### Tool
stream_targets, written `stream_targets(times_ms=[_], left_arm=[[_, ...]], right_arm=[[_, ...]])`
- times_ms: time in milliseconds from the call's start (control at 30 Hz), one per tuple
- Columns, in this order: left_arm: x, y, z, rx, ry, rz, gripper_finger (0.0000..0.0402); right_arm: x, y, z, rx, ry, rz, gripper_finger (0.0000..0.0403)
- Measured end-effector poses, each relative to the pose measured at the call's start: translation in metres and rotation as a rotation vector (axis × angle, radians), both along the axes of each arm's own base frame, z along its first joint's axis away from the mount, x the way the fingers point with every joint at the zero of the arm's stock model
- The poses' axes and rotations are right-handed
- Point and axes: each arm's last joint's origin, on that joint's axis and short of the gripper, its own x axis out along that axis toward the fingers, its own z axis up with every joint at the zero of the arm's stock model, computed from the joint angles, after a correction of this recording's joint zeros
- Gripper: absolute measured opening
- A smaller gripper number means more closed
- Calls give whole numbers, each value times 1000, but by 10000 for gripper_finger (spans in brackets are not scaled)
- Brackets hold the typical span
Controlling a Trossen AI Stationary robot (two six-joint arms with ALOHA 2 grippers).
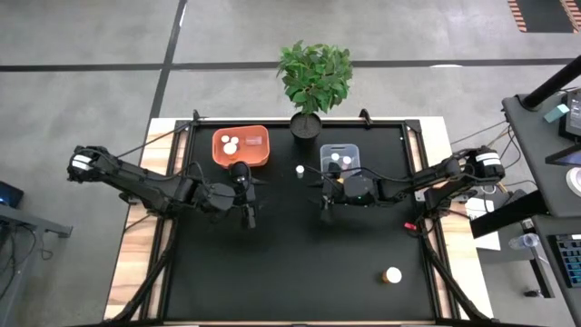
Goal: Pick and place medicine bottles into bin by pill shape (circle, oval)
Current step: Put the blue tablet pill bottle into the orange bin
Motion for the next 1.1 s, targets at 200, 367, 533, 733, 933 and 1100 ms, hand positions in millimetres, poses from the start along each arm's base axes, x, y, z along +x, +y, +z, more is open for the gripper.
stream_targets(times_ms=[200,367,533,733,933,1100], left_arm=[[0,0,0,-2,-6,0,233],[3,-1,1,-17,-70,0,233],[14,-3,-5,-11,-82,-4,233],[41,-4,-16,65,-129,-32,233],[72,0,-23,1,-142,-71,233],[96,7,-41,-28,-89,-38,233]], right_arm=[[-20,9,19,-72,-60,63,176],[-49,7,28,-66,-123,63,176],[-71,5,29,-48,-161,53,176],[-88,3,45,-86,-202,64,176],[-103,1,53,-121,-182,69,176],[-109,0,55,-153,-187,75,176]])
